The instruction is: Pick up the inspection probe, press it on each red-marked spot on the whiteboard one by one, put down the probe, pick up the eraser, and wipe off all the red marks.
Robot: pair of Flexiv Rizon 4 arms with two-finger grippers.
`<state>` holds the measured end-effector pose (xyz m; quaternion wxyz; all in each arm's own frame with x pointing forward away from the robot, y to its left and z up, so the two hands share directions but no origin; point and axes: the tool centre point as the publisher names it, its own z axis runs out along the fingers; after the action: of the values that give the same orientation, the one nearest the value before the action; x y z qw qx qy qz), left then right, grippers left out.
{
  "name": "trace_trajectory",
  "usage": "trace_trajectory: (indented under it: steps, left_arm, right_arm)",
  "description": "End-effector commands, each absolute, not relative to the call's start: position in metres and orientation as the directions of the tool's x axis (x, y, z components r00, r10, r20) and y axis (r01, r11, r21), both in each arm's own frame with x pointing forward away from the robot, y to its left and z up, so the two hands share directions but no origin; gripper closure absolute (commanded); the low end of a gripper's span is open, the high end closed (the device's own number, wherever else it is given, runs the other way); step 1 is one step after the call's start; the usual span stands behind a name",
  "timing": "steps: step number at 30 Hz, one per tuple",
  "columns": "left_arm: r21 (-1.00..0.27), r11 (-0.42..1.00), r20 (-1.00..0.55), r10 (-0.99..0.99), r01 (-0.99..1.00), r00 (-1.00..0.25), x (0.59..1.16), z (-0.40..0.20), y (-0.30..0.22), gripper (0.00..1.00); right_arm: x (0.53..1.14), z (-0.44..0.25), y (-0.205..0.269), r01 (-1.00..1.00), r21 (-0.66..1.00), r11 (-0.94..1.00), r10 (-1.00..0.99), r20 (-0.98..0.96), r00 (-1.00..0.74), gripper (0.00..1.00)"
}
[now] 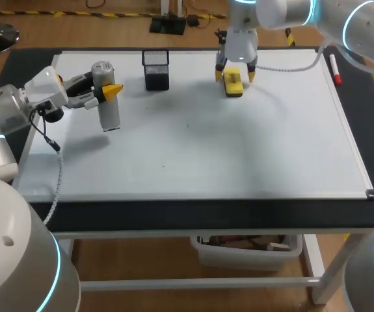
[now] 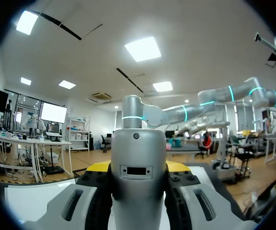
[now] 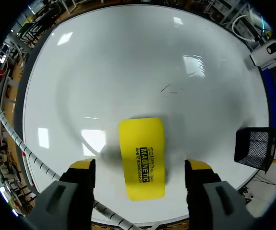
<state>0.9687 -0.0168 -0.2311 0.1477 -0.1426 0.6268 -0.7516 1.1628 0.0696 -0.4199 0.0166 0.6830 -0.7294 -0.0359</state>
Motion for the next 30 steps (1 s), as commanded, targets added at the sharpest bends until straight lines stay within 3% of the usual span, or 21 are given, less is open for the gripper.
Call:
trace_trajectory:
  steps: [1,7,16,30]
  left_arm:
    - [-0.984,-0.171,0.029,-0.400,0.044,-0.916,0.969,-0.230,-0.017,1.00]
    - [-0.984,-0.171,0.029,-0.400,0.044,-0.916,0.969,-0.230,-0.017,1.00]
    - [-0.984,-0.171,0.029,-0.400,0.044,-0.916,0.969,-0.230,-0.017,1.00]
    - [-0.984,-0.171,0.029,-0.400,0.044,-0.916,0.969,-0.230,-0.017,1.00]
  right_arm:
    - [1.158,-0.406,0.059,-0.993,0.056,0.101,-0.992,-0.072,-0.105,0.00]
    - [1.161,-0.384,0.031,-0.922,0.116,0.369,-0.882,-0.267,-0.387,0.00]
    - [1.159,-0.360,-0.012,-0.688,0.244,0.684,-0.597,-0.354,-0.720,0.00]
    - [1.162,-0.306,-0.035,-0.382,0.386,0.840,-0.236,-0.374,-0.897,0.00]
